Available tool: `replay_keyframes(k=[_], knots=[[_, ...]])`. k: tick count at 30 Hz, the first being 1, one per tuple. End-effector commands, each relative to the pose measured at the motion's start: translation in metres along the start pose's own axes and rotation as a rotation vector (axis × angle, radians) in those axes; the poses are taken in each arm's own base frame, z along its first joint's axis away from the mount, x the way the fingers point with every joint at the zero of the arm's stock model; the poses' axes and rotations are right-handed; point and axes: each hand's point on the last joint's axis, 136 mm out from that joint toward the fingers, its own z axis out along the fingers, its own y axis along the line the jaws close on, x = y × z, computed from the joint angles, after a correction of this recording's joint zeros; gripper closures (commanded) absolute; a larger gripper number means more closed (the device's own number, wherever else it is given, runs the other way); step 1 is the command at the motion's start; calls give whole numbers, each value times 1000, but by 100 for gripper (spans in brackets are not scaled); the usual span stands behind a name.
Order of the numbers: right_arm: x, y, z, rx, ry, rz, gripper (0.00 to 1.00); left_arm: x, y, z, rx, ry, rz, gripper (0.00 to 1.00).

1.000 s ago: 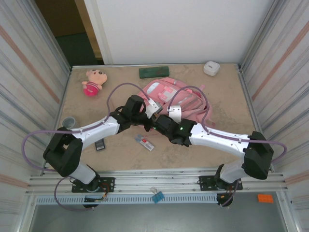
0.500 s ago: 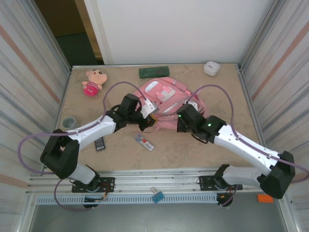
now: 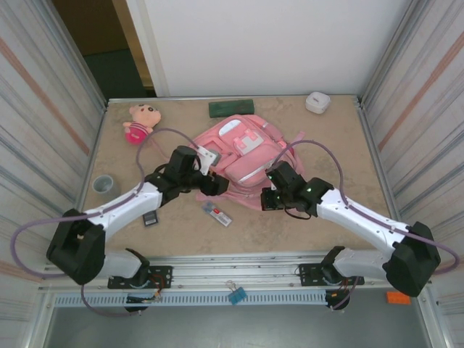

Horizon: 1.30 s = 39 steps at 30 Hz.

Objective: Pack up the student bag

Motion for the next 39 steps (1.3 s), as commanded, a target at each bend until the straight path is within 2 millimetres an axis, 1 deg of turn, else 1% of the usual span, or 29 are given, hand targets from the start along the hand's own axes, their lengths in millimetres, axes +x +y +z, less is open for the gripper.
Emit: replay_keyframes(k=[1,4,6,8,11,14,16,17,20,22,26,28,31,33,37,39], knots=[[3,17,9,-77,20,-17,100,11,30,0,-102,-39,-365,26],[13,25,15,-99,64,-34,100,27,44,12,-149,-13,-451,25],[20,32,19,-119,93,-48,100,31,51,22,-171,2,-472,24],[27,42,23,-146,121,-62,100,32,59,31,-192,11,-479,24],[35,55,32,-181,164,-70,100,23,67,45,-197,3,-466,23],[33,68,39,-205,175,-76,100,6,77,54,-196,-19,-455,23],[29,76,43,-226,170,-70,100,-7,79,53,-193,-45,-452,23],[26,79,45,-233,165,-66,100,-15,79,49,-192,-61,-446,23],[19,86,49,-241,159,-68,100,-22,74,33,-201,-89,-456,22],[15,92,51,-253,161,-75,100,-17,69,21,-195,-94,-502,22],[14,96,55,-260,173,-83,100,15,54,1,-186,-72,-647,22],[15,97,57,-264,185,-91,100,31,45,-3,-173,-53,-705,22],[16,100,57,-275,192,-96,100,48,29,0,-130,-35,-776,22],[16,101,57,-281,193,-101,100,55,20,8,-102,-23,-809,23],[15,103,53,-292,182,-106,100,58,6,29,-44,-8,-858,30],[16,104,51,-300,181,-109,100,56,4,40,-27,-7,-875,36]])
